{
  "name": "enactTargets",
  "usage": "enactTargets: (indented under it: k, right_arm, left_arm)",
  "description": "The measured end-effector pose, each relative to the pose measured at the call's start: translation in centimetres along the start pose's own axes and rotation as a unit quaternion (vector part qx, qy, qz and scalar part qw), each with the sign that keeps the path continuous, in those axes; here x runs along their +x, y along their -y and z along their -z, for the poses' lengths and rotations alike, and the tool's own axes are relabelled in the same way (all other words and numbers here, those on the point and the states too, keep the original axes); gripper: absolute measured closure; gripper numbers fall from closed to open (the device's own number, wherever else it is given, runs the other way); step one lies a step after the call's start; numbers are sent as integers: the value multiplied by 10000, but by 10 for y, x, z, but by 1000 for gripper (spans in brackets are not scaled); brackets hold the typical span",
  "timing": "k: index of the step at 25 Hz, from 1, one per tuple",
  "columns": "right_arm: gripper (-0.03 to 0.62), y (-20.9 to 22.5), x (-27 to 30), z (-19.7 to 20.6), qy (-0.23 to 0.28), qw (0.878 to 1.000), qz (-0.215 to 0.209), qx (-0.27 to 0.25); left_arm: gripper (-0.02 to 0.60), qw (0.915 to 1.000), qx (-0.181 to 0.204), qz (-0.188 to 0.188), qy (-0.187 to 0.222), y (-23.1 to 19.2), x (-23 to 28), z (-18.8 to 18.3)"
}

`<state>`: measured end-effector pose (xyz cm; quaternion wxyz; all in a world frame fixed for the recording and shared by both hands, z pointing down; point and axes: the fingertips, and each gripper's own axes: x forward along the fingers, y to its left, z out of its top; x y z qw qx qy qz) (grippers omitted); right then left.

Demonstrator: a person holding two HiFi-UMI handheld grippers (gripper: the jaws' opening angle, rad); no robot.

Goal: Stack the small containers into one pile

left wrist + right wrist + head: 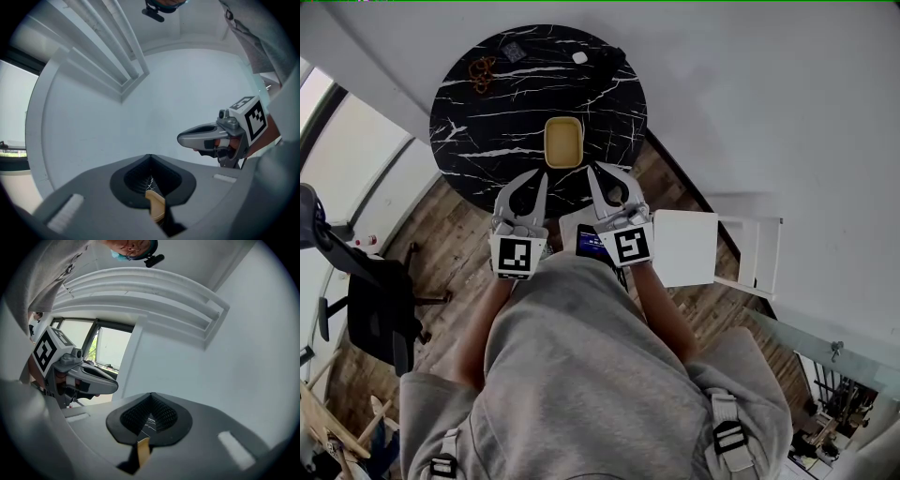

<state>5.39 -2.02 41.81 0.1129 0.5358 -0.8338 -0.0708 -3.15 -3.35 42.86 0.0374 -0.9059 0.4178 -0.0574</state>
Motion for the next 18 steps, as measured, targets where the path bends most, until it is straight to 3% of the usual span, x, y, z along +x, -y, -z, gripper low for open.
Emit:
enactTargets:
  k: [18]
  right_arm:
    - [583,-1,13,9,-154,9998,-111,69]
  left_arm:
    - [583,9997,-193,85,-93,-6,4,10]
